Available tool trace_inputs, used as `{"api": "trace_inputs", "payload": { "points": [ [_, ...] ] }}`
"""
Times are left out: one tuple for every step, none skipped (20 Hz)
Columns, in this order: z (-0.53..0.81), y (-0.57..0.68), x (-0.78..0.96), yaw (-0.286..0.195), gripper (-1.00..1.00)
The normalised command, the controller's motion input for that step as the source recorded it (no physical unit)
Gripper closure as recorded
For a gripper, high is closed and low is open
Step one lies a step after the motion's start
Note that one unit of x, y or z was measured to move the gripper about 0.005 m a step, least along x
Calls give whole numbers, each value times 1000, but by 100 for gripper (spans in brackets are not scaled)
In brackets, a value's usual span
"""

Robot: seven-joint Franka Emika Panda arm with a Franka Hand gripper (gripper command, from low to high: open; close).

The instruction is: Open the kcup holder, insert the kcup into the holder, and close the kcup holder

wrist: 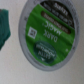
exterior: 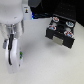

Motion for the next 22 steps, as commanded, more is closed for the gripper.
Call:
{"api": "trace_inputs", "payload": {
  "points": [
    [-21, -31, -59, -86, 100],
    [-18, -25, -43, -76, 100],
    [-19, -19, -49, -71, 100],
    [-16, -14, -53, -69, 100],
    [-13, -10, -50, -67, 100],
    [-10, -39, -90, -83, 100],
    [-7, -23, -58, -67, 100],
    [-12, -10, -27, -52, 100],
    [25, 20, -13, -59, 100],
    [-10, 0, -6, -48, 100],
    [-8, -2, -1, -47, 100],
    [-11, -1, 2, -41, 100],
    [-8, 5, 4, -42, 100],
    [-2, 3, 8, -49, 100],
    [-5, 2, 0, -42, 100],
    [12, -4, 0, -18, 100],
    [3, 10, 13, -21, 100],
    [1, 12, 13, -18, 100],
    [185, 79, 7, -23, 100],
    [492, 174, 7, -27, 100],
    [634, 237, 0, -31, 100],
    [747, 271, 1, -31, 100]
  ]
}}
